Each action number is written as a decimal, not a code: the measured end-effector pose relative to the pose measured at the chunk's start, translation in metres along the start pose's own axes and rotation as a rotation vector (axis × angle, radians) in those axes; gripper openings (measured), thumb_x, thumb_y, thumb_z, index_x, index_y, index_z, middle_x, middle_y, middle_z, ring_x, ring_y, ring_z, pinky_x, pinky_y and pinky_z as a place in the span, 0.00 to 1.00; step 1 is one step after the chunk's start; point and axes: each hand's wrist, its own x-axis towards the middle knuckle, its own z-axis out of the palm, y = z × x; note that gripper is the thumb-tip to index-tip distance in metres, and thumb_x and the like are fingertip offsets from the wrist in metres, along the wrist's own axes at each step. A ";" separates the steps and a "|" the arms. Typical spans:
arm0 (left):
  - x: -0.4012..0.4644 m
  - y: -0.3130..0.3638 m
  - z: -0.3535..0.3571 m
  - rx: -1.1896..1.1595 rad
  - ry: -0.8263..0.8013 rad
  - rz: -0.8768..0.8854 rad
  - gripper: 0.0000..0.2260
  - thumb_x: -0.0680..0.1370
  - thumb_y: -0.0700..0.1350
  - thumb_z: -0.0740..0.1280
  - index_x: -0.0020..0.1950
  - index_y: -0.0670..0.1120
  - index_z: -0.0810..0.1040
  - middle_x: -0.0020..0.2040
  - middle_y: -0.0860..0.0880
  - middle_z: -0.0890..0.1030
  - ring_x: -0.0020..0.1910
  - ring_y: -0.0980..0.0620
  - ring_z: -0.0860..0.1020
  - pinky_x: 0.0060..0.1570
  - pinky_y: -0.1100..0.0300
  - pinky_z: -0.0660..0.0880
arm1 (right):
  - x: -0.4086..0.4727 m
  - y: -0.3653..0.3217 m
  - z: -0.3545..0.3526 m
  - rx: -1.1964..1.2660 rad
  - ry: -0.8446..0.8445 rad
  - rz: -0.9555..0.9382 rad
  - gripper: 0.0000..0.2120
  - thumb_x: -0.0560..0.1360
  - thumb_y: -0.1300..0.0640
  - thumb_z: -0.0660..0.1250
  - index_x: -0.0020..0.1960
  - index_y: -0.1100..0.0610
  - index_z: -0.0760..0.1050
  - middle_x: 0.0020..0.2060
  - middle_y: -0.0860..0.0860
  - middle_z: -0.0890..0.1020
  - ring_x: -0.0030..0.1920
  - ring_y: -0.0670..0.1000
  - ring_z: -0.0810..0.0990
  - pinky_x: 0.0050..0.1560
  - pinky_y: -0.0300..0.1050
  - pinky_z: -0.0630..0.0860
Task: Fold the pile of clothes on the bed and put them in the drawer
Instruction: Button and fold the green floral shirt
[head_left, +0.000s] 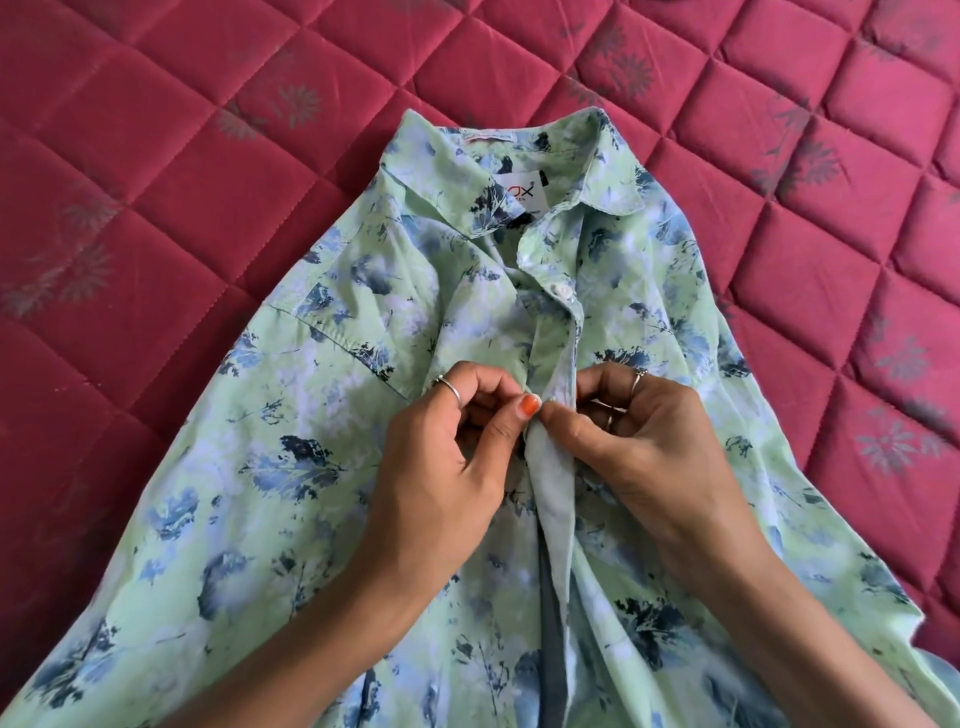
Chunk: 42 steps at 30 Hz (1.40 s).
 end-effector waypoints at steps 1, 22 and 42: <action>0.000 0.000 0.000 0.002 0.000 0.000 0.01 0.76 0.47 0.66 0.45 0.51 0.77 0.39 0.54 0.81 0.38 0.58 0.80 0.40 0.67 0.75 | 0.000 -0.001 0.001 0.019 -0.002 0.011 0.03 0.73 0.64 0.71 0.41 0.62 0.79 0.35 0.61 0.82 0.34 0.52 0.78 0.38 0.47 0.75; -0.002 -0.005 0.000 0.075 0.069 0.039 0.01 0.76 0.47 0.66 0.45 0.51 0.76 0.38 0.54 0.80 0.38 0.55 0.79 0.40 0.63 0.77 | -0.003 0.002 0.005 0.035 0.026 0.024 0.08 0.68 0.58 0.75 0.42 0.64 0.81 0.40 0.63 0.83 0.39 0.54 0.80 0.49 0.61 0.79; 0.000 0.002 0.001 -0.003 0.053 -0.012 0.02 0.77 0.47 0.66 0.45 0.50 0.77 0.38 0.52 0.79 0.35 0.59 0.76 0.36 0.67 0.74 | 0.001 -0.001 0.006 0.351 -0.068 0.225 0.03 0.67 0.61 0.70 0.37 0.60 0.78 0.39 0.64 0.79 0.36 0.56 0.80 0.41 0.48 0.81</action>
